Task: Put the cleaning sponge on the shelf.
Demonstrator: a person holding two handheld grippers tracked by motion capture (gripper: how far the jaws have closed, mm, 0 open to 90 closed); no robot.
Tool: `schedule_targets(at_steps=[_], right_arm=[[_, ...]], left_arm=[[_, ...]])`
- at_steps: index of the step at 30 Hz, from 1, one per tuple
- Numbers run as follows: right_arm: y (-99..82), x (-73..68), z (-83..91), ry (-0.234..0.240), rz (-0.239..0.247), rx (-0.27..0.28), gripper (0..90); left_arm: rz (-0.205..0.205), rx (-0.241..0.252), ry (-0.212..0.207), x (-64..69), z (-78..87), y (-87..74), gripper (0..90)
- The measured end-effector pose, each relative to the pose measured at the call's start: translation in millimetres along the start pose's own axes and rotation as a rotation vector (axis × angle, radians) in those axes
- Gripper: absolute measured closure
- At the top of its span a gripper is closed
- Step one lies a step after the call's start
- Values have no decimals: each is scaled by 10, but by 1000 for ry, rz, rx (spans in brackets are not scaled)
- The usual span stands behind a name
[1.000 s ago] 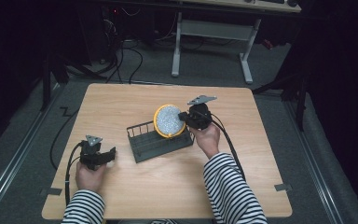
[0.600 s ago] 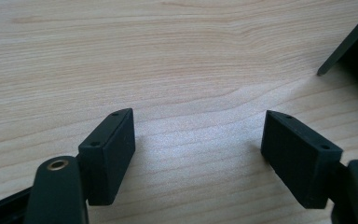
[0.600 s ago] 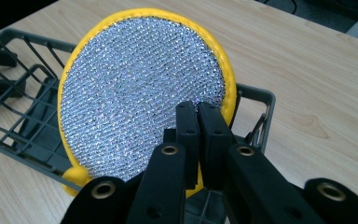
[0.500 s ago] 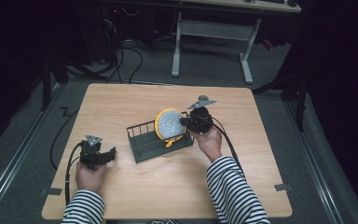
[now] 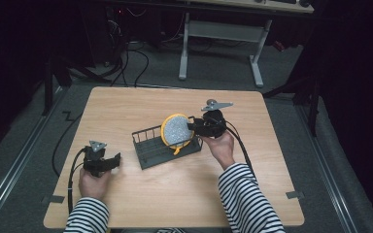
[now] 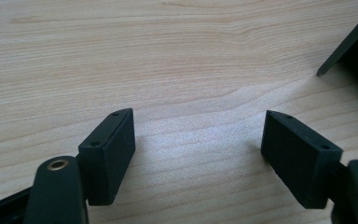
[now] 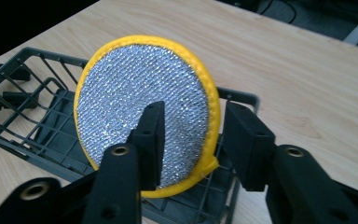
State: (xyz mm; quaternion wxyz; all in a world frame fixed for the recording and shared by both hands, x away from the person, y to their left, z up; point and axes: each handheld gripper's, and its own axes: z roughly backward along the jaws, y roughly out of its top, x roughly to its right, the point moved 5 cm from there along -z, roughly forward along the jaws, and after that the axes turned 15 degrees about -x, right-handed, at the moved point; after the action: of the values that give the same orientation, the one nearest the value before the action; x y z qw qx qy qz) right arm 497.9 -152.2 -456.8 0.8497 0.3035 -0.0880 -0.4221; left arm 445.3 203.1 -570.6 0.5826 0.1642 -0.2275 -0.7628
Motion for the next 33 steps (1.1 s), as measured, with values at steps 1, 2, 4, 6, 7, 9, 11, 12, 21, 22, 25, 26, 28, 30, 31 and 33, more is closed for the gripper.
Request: schedule_targets(at_steps=[1,2,4,6,7,9,11,12,21,22,25,26,28,30,31,33], right_arm=[[-2,4,24,-4,0,5,571],[-7,12,47,-5,-3,7,556],[-26,45,93,-17,-1,10,539],[-54,86,156,-30,-13,14,525],[-63,105,178,-33,-14,19,520],[-108,177,270,-42,-36,31,506],[-125,206,300,-49,-40,35,502],[-144,234,331,-53,-44,39,500],[-494,504,569,-82,-130,70,490],[-527,523,596,-86,-138,78,490],[-585,563,651,-85,-156,92,490],[-619,590,682,-82,-165,100,488],[-664,625,728,-87,-176,98,486],[-688,643,772,-97,-175,102,486],[-694,648,796,-100,-172,106,486],[-704,643,845,-102,-170,110,486]], left_arm=[[0,0,0,0,0,0,265],[0,0,0,0,0,0,265],[0,0,0,0,0,0,265],[0,0,-1,0,0,0,265],[0,0,-1,-1,0,0,265],[0,0,0,0,0,0,265],[0,0,0,0,0,0,265],[0,0,1,1,0,0,265],[0,0,1,1,0,1,265],[0,0,2,1,-1,1,265],[0,-1,2,1,-1,1,265],[0,-1,2,1,-1,1,265],[0,-1,2,1,-1,1,265],[0,-1,2,1,-1,1,265],[0,-1,2,1,-1,1,265],[0,-1,2,2,-1,1,265]])
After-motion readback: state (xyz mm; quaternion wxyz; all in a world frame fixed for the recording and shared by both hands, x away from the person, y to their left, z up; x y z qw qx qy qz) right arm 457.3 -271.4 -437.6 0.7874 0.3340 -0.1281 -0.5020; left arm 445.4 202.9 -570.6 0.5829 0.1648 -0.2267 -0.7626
